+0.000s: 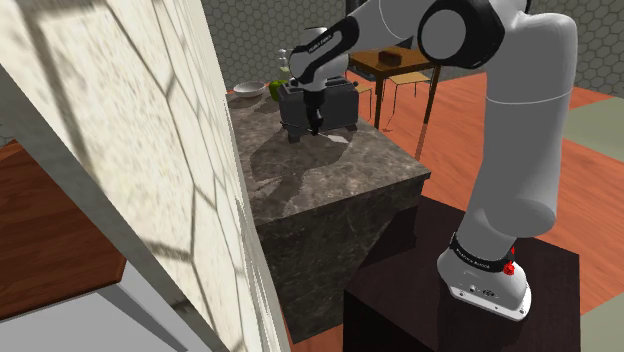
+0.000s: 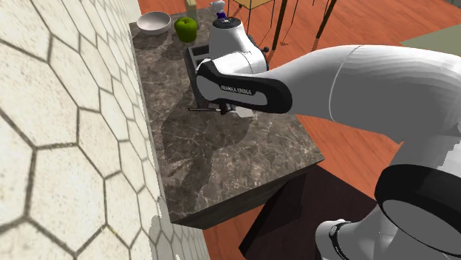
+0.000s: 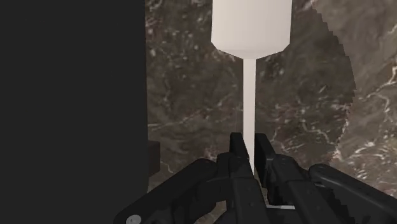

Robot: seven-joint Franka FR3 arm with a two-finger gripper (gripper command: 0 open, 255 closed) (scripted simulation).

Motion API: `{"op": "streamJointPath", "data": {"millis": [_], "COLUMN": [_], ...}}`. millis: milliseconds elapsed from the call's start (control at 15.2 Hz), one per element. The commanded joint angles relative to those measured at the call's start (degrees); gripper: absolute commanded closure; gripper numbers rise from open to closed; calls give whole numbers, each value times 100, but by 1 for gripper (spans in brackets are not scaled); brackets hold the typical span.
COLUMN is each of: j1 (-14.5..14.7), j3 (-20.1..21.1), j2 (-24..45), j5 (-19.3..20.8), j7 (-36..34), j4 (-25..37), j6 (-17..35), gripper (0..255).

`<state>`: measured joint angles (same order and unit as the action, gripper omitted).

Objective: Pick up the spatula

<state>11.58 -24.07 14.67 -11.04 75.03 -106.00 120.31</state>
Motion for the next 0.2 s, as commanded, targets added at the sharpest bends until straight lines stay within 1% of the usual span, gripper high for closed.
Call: {"op": "streamJointPath", "data": {"millis": [0, 132], "j1": [7, 8], "j3": [-13, -13], "j2": [-62, -66], "j5": [42, 45], "j7": [-34, -37], "j4": [94, 100], "j6": [-150, -160], "gripper": [255, 255]}}
